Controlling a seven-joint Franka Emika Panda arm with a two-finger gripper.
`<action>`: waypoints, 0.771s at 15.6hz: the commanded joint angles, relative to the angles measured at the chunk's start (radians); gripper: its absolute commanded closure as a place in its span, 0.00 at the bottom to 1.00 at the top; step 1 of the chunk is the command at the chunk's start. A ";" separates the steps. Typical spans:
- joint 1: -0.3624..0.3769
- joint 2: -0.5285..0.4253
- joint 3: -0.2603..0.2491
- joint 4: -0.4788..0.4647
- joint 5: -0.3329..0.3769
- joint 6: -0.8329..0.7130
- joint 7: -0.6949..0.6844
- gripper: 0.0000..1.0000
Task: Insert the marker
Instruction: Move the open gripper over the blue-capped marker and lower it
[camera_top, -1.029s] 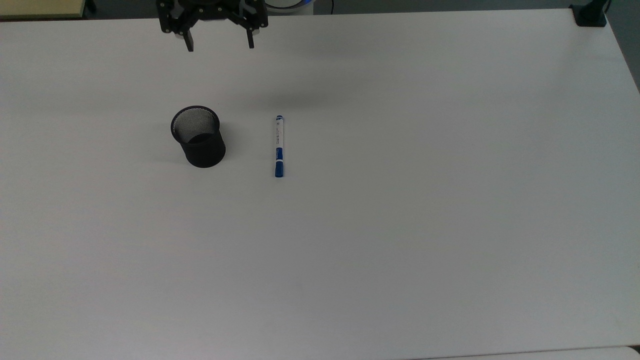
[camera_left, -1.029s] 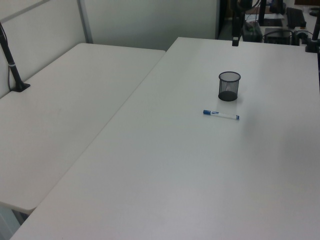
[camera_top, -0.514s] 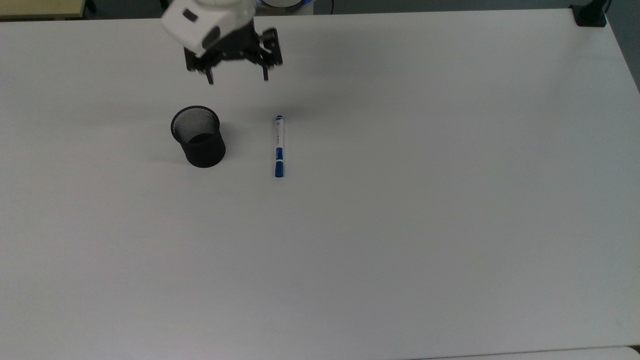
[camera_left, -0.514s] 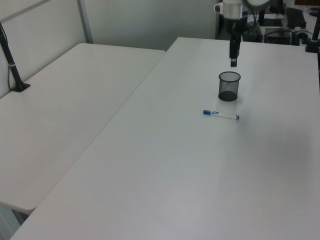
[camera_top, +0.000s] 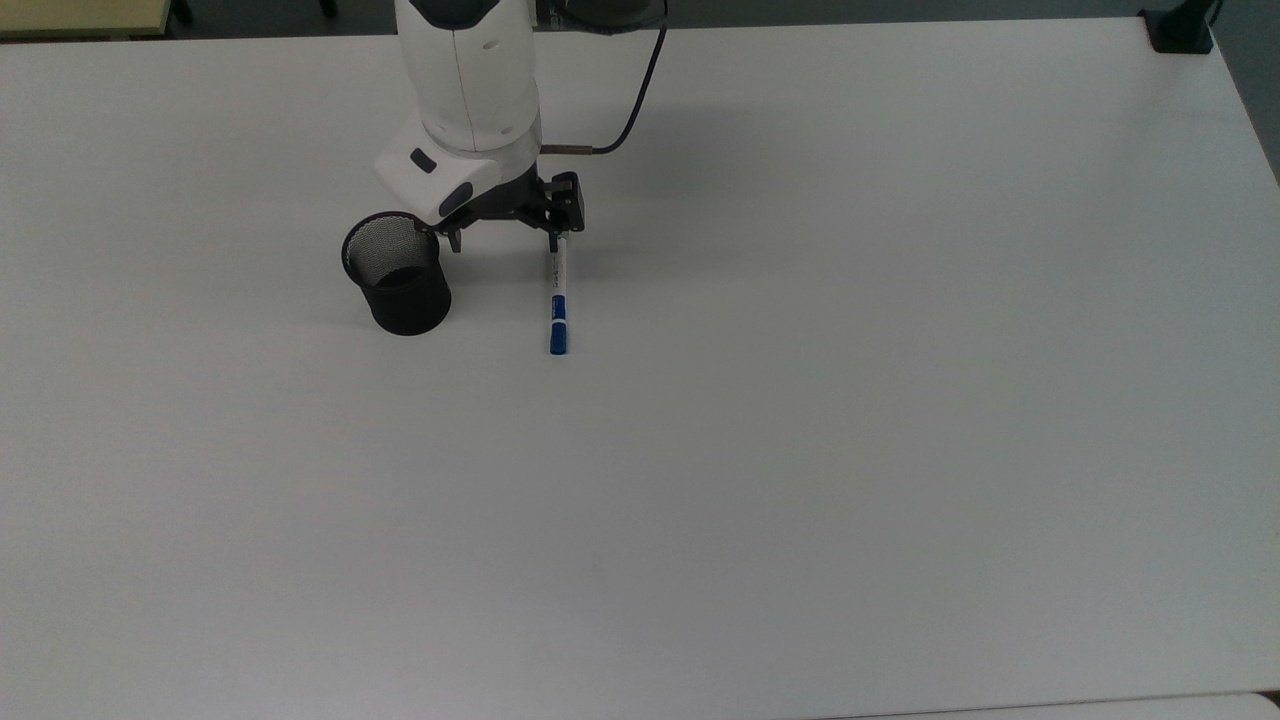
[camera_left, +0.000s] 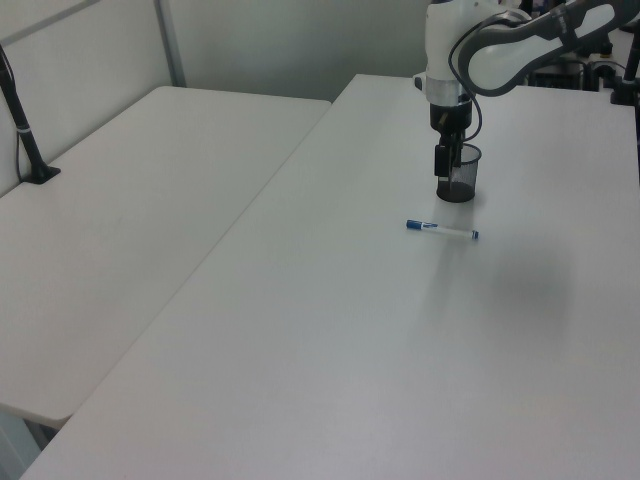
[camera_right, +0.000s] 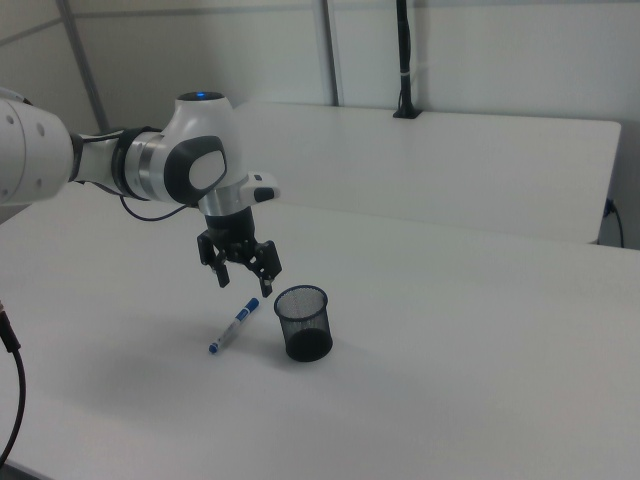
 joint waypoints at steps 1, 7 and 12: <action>0.005 0.033 0.012 -0.009 -0.013 0.070 0.077 0.01; 0.007 0.083 0.040 -0.009 -0.013 0.142 0.155 0.03; 0.010 0.120 0.061 -0.003 -0.024 0.193 0.203 0.10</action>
